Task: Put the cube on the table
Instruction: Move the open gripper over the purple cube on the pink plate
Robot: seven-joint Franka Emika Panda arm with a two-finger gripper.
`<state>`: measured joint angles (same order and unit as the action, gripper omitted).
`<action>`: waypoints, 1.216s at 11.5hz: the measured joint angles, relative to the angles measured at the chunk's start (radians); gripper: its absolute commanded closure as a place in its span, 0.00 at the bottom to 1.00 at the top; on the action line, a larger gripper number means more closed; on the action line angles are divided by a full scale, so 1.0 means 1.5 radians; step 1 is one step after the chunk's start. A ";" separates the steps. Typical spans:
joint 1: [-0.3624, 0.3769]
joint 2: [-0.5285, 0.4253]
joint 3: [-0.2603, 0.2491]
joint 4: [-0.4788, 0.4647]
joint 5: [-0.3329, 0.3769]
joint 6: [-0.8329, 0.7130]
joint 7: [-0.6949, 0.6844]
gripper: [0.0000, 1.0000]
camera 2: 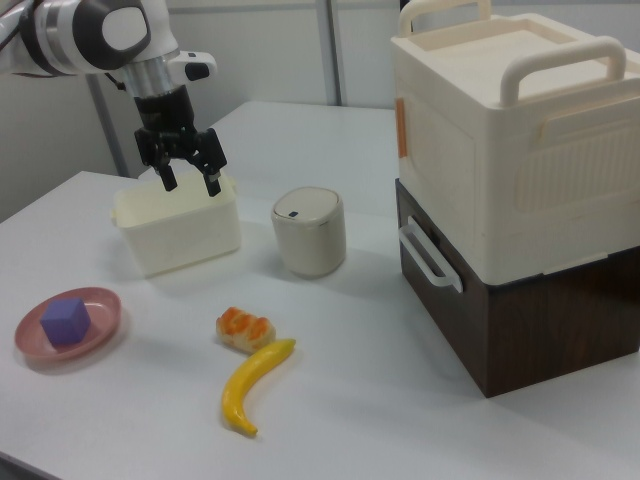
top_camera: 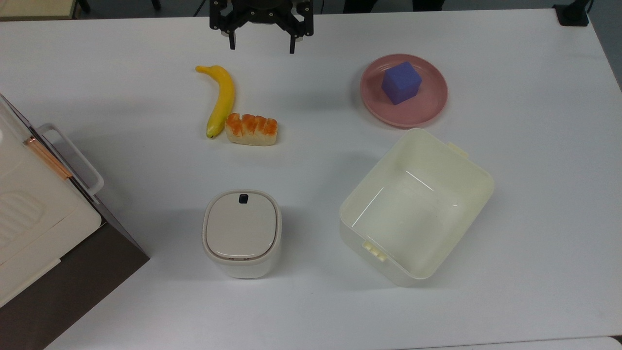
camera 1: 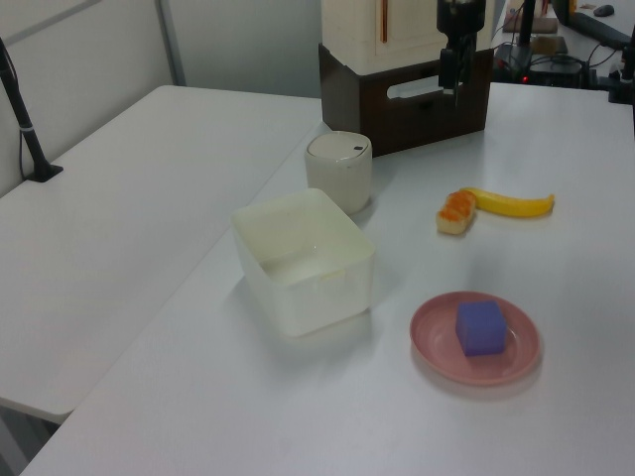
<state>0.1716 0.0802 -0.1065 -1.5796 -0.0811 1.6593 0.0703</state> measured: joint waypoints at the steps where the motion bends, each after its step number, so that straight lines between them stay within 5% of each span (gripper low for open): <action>1: 0.000 0.000 0.000 0.000 0.000 0.000 0.000 0.00; 10: 0.004 0.001 0.001 -0.001 0.001 0.000 0.000 0.00; 14: 0.046 0.002 0.002 -0.001 0.011 0.000 -0.001 0.00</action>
<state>0.2402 0.0840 -0.1039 -1.5815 -0.0649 1.6593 0.0689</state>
